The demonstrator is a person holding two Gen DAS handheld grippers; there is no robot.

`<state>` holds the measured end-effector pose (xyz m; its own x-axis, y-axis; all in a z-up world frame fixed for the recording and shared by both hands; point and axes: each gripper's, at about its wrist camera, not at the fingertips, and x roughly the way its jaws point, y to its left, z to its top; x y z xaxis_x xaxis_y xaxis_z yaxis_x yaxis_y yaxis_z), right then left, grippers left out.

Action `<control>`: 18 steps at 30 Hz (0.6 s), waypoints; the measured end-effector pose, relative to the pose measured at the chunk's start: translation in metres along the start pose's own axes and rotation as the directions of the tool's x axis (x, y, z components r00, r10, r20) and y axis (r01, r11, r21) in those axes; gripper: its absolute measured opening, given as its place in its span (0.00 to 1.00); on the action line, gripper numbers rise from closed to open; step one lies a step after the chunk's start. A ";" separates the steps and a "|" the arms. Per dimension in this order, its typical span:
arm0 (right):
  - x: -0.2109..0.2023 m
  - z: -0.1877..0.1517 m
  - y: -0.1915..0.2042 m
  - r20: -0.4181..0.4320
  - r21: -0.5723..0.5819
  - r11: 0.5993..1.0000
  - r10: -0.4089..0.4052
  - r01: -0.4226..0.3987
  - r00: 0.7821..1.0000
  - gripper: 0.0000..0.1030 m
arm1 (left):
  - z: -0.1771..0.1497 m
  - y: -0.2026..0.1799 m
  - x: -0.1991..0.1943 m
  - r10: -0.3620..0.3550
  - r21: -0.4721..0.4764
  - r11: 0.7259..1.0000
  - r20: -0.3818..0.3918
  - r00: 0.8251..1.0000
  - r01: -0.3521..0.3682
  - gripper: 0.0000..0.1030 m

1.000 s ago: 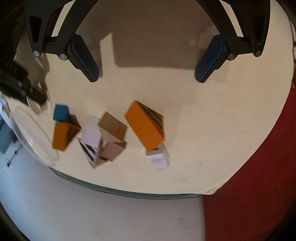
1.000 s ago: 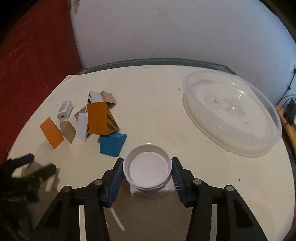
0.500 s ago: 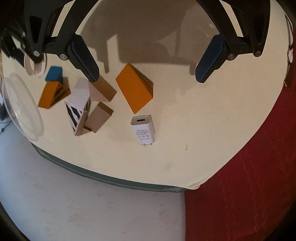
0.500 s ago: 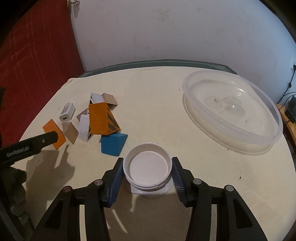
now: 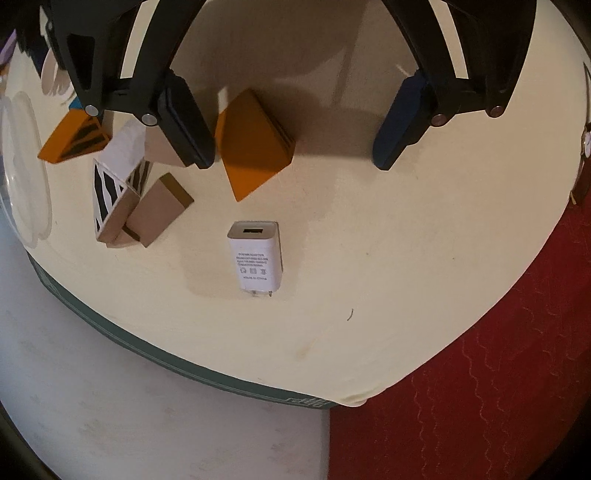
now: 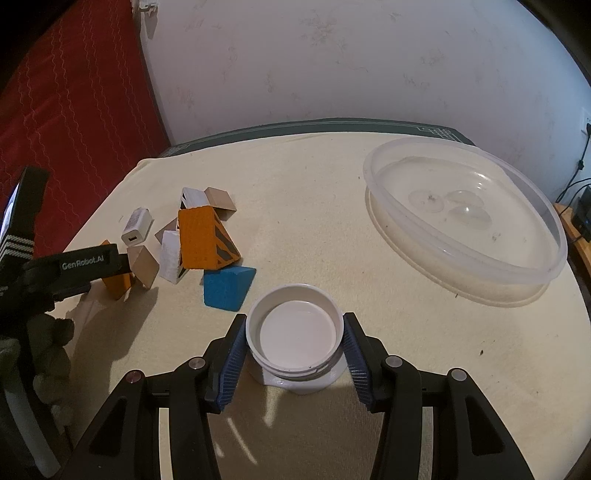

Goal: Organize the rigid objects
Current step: 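Grasp the white round dish with the right tool while the left tool grasps the orange wedge, then carry the white dish into the clear basin and open the right tool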

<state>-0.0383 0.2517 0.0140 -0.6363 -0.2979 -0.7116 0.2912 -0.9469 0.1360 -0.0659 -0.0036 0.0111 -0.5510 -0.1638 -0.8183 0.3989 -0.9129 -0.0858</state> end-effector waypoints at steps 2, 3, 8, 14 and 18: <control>0.000 0.000 0.001 0.000 0.000 1.000 -0.001 0.001 1.000 0.52 | -0.002 -0.001 -0.001 -0.003 0.002 1.000 0.003 1.000 0.003 0.73; 0.000 0.000 0.001 0.001 0.000 1.000 -0.001 0.001 1.000 0.52 | -0.003 -0.001 -0.003 -0.017 0.008 1.000 0.005 1.000 0.017 0.69; 0.000 0.000 0.001 0.002 0.001 1.000 0.000 0.000 1.000 0.52 | -0.010 -0.003 -0.016 -0.101 0.027 0.995 0.012 0.995 0.100 0.42; 0.000 0.000 0.002 0.005 0.007 1.000 0.003 -0.003 1.000 0.52 | -0.012 0.002 -0.024 -0.134 0.046 0.990 0.045 0.990 0.132 0.41; -0.003 -0.003 -0.002 0.021 0.027 1.000 0.013 -0.013 1.000 0.51 | -0.014 0.002 -0.035 -0.131 0.080 0.989 0.087 0.988 0.124 0.38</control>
<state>-0.0352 0.2548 0.0140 -0.6474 -0.3123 -0.6952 0.2806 -0.9458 0.1636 -0.0356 0.0051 0.0319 -0.6600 -0.0749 -0.7475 0.2675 -0.9532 -0.1408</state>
